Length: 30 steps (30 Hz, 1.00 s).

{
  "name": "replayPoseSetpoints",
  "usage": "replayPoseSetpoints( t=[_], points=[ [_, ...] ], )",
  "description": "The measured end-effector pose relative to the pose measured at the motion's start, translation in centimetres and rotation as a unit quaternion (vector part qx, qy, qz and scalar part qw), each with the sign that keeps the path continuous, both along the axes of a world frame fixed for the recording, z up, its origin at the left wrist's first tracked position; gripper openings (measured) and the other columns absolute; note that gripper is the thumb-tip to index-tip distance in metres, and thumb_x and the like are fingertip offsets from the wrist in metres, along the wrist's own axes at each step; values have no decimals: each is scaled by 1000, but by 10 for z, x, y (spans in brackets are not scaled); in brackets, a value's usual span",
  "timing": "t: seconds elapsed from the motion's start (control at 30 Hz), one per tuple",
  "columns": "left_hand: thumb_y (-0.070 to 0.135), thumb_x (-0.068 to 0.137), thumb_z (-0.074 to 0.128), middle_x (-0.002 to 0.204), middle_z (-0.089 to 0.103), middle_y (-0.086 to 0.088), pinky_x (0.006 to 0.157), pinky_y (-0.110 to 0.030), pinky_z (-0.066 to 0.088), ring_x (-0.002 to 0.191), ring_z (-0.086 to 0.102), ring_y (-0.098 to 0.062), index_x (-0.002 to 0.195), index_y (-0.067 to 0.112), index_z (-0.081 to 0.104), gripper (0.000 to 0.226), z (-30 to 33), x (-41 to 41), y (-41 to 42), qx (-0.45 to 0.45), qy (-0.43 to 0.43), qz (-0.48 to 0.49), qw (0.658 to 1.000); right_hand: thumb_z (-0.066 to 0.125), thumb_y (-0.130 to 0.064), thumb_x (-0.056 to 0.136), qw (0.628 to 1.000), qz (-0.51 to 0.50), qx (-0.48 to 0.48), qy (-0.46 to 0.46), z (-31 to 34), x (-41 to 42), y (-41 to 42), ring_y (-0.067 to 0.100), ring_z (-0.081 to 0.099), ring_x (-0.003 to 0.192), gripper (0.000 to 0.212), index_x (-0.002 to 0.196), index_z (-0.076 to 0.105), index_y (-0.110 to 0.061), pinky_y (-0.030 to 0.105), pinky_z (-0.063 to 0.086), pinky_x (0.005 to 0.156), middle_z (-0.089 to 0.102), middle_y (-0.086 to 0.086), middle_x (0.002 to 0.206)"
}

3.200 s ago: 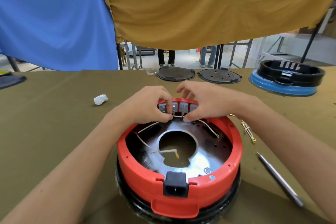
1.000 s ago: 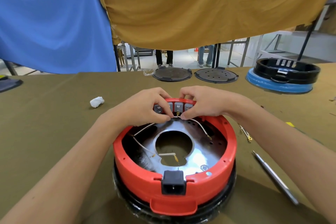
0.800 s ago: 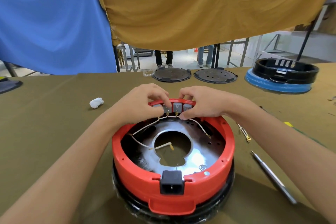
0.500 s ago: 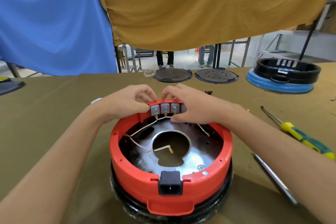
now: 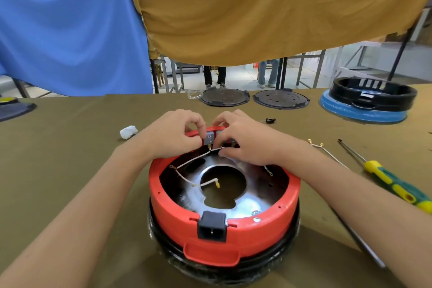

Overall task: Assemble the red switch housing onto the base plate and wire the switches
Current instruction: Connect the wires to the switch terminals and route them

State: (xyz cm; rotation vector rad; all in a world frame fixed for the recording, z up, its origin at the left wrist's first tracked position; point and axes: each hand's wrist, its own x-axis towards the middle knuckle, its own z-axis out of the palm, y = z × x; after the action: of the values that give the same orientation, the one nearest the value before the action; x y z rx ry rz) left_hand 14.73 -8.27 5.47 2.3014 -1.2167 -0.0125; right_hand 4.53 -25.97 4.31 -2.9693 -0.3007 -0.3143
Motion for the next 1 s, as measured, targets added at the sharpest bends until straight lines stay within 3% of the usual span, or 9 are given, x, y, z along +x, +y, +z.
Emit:
replayPoseSetpoints(
  t=[0.13,0.27,0.37,0.57,1.0],
  points=[
    [28,78,72,117,57,20,85,-16,38,101,55,2,72,37,73,11,1,-4,1,69,-36,-27,997,65,-29,93,1000,4,15,3,1,0,1,19,34,124,10,100,72,-25,36,34,105,43,0,134],
    [33,78,78,117,54,19,86,-19,40,99,54,1,68,40,72,13,-2,-5,0,99,-39,-42,993,66,-28,93,1000,3,25,8,2,0,2,18,35,123,8,97,73,-27,40,38,104,43,0,132],
    [28,79,77,117,54,20,82,-10,36,100,53,5,66,42,72,20,-2,-4,0,86,-29,-47,995,66,-28,93,999,5,33,10,2,-1,1,18,36,123,8,97,74,-27,40,37,104,44,0,131],
    [25,80,77,121,52,19,93,-27,41,105,53,-1,70,40,74,18,-3,-5,1,78,3,-55,995,67,-27,92,999,6,40,13,3,0,2,18,37,123,8,95,75,-26,38,36,104,44,0,130],
    [26,77,79,120,56,17,91,-25,42,100,55,-4,82,33,79,8,-5,-4,0,74,-22,-27,997,67,-27,93,999,3,48,13,2,2,-1,17,39,119,12,97,77,-24,29,34,100,46,-3,128]
  ],
)
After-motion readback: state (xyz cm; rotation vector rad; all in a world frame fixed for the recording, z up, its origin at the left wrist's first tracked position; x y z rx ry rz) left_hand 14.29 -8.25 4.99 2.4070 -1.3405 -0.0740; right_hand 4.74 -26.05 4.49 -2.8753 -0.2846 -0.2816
